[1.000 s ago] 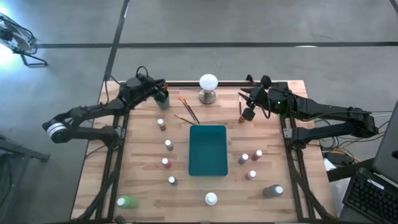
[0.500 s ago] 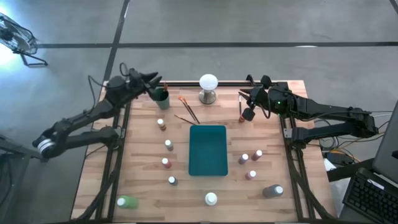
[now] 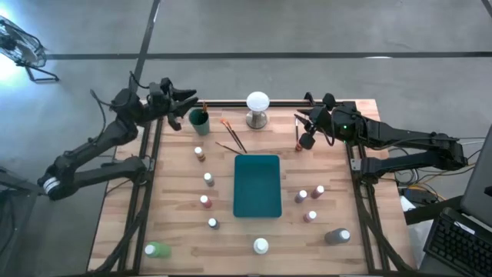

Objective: Pick & Place Paint Supplies
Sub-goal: Put the yellow paint brush into the green cup

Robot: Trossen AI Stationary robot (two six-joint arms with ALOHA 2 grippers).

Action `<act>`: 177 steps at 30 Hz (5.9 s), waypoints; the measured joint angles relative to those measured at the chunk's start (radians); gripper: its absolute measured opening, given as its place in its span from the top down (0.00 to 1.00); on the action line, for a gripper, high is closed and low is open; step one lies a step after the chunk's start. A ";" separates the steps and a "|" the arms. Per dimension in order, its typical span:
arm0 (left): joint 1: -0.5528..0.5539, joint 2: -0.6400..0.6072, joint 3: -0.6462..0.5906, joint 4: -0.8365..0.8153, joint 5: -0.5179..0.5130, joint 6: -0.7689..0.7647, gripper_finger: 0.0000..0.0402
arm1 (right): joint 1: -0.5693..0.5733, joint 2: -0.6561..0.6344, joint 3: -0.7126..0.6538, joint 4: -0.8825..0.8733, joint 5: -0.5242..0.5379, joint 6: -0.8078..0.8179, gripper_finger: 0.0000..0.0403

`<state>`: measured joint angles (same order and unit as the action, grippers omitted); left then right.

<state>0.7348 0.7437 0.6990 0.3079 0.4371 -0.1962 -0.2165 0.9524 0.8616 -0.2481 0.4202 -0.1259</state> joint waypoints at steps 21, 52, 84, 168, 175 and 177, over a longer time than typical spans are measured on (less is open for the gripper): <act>-0.097 0.343 0.489 -0.811 -0.062 0.370 0.63 | 0.000 0.000 0.000 -0.002 0.000 0.073 0.81; -0.325 0.885 0.623 -1.306 -0.510 0.740 0.63 | 0.000 0.000 0.000 0.000 0.000 0.074 0.77; -0.320 1.077 0.623 -1.231 -0.585 0.842 0.63 | 0.000 0.000 -0.013 -0.002 0.000 0.073 0.84; -0.302 1.155 0.630 -1.268 -0.642 0.895 1.00 | 0.000 0.000 -0.013 -0.001 0.000 0.072 0.79; -0.329 1.123 0.735 -1.333 -0.696 0.874 1.00 | 0.000 0.000 -0.013 0.000 0.000 0.074 0.74; -0.340 1.118 0.775 -1.364 -0.739 0.873 1.00 | 0.000 0.000 -0.013 0.000 0.000 0.074 0.73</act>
<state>0.3951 1.8617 1.4739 -1.0560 -0.3016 0.6767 -0.2169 0.9527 0.8486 -0.2485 0.4202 -0.0521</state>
